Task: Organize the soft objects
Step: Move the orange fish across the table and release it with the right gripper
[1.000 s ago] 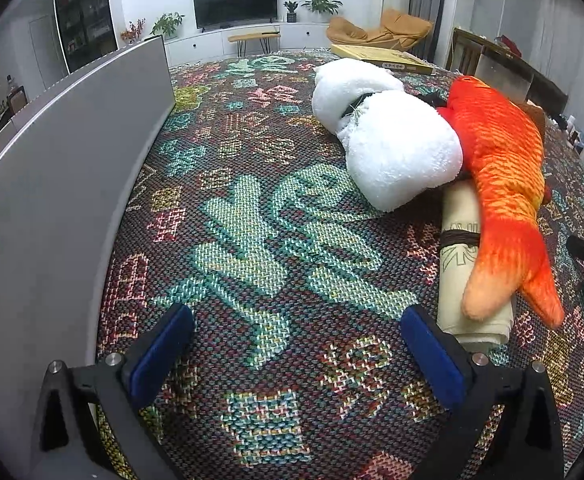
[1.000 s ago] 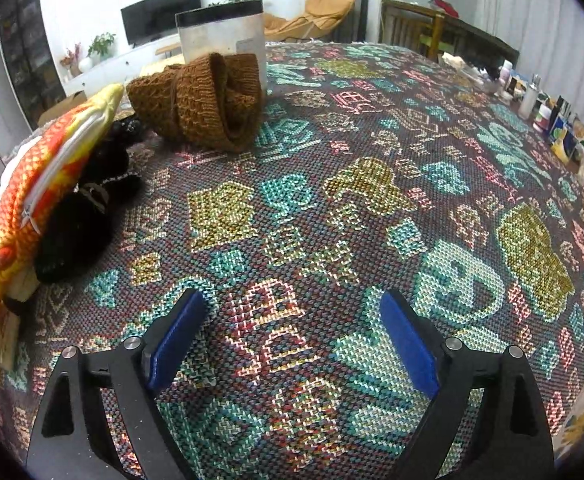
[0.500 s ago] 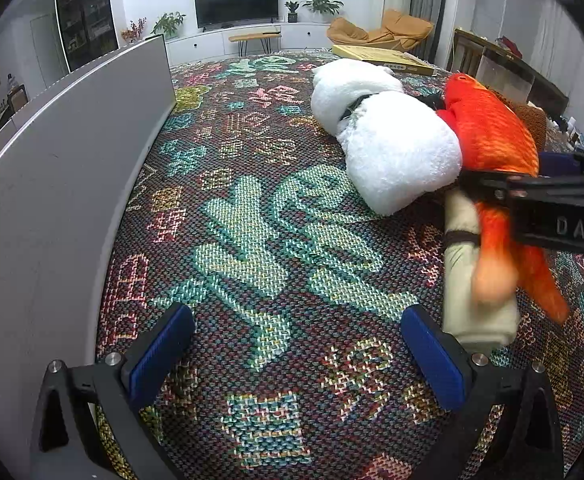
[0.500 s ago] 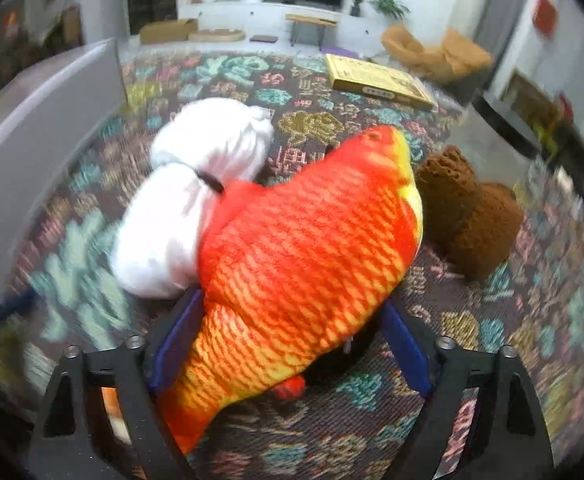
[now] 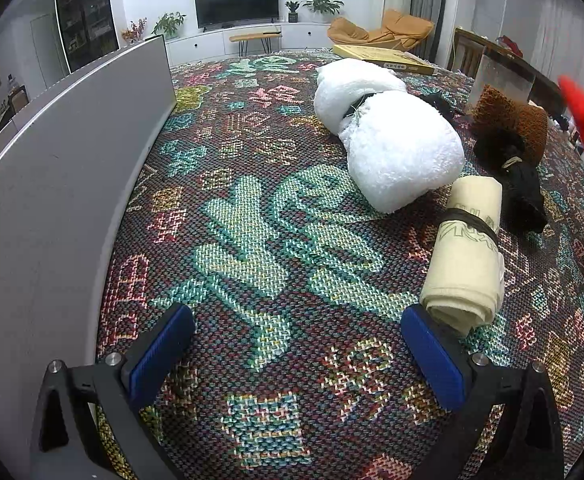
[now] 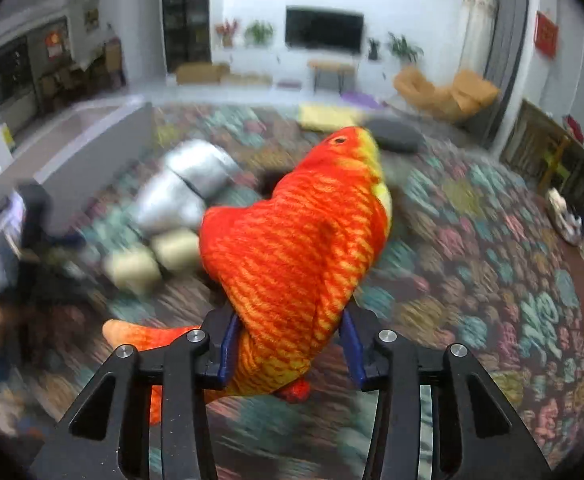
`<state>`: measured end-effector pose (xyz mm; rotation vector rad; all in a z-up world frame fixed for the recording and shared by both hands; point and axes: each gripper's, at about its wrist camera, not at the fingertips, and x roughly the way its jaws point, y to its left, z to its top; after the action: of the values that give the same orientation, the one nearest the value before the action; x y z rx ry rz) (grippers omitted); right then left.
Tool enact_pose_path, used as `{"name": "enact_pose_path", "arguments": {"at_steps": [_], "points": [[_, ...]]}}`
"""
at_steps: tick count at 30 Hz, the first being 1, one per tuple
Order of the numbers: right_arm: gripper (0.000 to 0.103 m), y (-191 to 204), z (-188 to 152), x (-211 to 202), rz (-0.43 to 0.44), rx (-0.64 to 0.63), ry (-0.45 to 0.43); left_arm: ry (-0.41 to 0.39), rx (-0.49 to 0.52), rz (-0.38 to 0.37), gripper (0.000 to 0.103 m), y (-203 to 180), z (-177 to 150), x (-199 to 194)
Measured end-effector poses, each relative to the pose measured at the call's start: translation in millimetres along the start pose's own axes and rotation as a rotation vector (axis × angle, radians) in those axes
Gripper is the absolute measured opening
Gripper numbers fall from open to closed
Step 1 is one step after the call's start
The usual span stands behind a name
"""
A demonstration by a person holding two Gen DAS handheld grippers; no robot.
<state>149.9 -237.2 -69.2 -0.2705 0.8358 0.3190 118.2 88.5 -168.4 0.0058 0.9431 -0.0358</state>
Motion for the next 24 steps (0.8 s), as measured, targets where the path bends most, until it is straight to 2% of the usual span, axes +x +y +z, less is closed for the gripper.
{"name": "enact_pose_path", "arguments": {"at_steps": [1,2,4,6,9,13,14,15,16,17,18,20,24], "points": [[0.066,-18,-6,15,-0.030,0.027,0.049,0.000,0.000,0.000,0.103,0,0,1],[0.066,-41,-14,35,-0.056,0.087,0.118,0.000,0.000,0.000,0.103,0,0,0],[0.067,-66,-25,49,-0.073,0.185,0.174,0.000,-0.001,-0.001,0.103,0,0,0],[0.068,-90,-36,37,0.015,0.339,0.113,0.000,0.000,0.000,0.103,0,0,0],[0.077,-98,-43,15,0.070,0.422,0.039,0.000,0.000,0.000,0.103,1,0,0],[0.078,-86,-50,26,0.103,0.437,0.126,0.000,0.001,0.001,0.103,0,0,0],[0.078,-81,-51,36,0.077,0.417,0.162,-0.001,0.001,0.001,0.103,0,0,0],[0.076,-76,-52,44,0.032,0.386,0.182,0.000,0.001,0.001,0.103,0,0,0],[0.068,-71,-52,51,-0.058,0.348,0.184,-0.001,0.001,0.000,0.103,0,0,0],[0.057,-72,-55,50,-0.103,0.346,0.171,-0.001,0.000,0.000,0.103,1,0,0],[0.042,-77,-56,53,-0.120,0.367,0.157,-0.001,0.000,0.000,0.103,0,0,0],[0.041,-91,-50,61,-0.134,0.403,0.140,-0.001,0.000,0.000,0.103,0,0,0],[0.041,-117,-13,97,-0.143,0.354,0.137,-0.001,0.000,0.000,0.103,0,0,0]]}}
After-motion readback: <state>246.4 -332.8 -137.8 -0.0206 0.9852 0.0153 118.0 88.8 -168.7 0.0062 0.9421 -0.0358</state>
